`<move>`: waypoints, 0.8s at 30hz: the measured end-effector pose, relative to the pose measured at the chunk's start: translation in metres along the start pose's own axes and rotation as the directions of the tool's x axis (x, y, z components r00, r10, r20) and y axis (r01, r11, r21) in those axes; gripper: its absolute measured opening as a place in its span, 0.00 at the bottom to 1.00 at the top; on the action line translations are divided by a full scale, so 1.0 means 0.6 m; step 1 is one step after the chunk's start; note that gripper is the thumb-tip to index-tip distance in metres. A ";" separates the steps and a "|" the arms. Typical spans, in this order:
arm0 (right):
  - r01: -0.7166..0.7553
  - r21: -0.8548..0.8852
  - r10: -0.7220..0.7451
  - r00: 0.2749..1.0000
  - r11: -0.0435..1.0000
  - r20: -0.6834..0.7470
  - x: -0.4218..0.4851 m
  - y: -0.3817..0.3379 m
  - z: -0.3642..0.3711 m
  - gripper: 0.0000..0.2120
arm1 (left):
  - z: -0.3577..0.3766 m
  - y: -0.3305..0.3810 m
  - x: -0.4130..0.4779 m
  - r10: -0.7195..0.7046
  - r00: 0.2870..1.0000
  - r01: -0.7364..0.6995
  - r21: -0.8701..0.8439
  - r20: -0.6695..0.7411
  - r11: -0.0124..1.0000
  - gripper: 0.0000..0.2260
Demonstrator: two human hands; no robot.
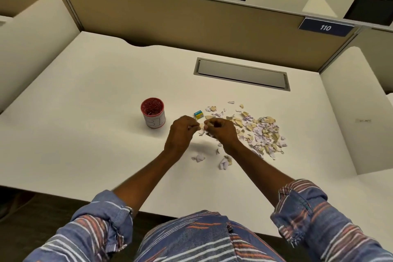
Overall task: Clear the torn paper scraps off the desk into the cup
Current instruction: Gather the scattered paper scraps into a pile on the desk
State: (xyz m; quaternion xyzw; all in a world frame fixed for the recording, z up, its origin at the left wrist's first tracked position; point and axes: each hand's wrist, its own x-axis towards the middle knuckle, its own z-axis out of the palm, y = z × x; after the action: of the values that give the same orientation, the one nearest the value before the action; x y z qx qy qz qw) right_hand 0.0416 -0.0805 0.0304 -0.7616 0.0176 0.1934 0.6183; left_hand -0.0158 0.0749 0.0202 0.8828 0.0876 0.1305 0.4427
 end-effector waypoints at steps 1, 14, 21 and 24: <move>-0.005 0.014 0.004 1.000 1.000 0.006 0.004 -0.007 0.009 0.09 | -0.013 -0.001 0.005 -0.003 1.000 0.003 -0.016 -0.018 1.000 0.04; 0.040 0.102 -0.053 0.991 0.994 0.125 0.045 -0.111 0.161 0.10 | -0.185 -0.086 0.060 -0.192 0.947 0.174 -0.092 -0.258 0.980 0.07; 0.070 0.030 -0.073 0.989 0.997 0.129 0.064 -0.133 0.231 0.09 | -0.201 -0.117 0.077 -0.207 0.949 0.202 -0.045 -0.237 0.978 0.09; 0.082 -0.013 -0.080 0.991 0.997 0.107 0.071 -0.140 0.252 0.09 | -0.201 -0.117 0.082 -0.215 0.951 0.216 -0.020 -0.224 0.976 0.13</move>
State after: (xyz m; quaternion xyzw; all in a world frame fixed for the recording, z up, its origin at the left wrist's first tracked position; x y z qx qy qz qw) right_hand 0.0622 0.0916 0.0712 -0.7556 -0.0481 0.2087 0.6190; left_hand -0.0086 0.2212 0.0404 0.8485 0.2332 0.1800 0.4396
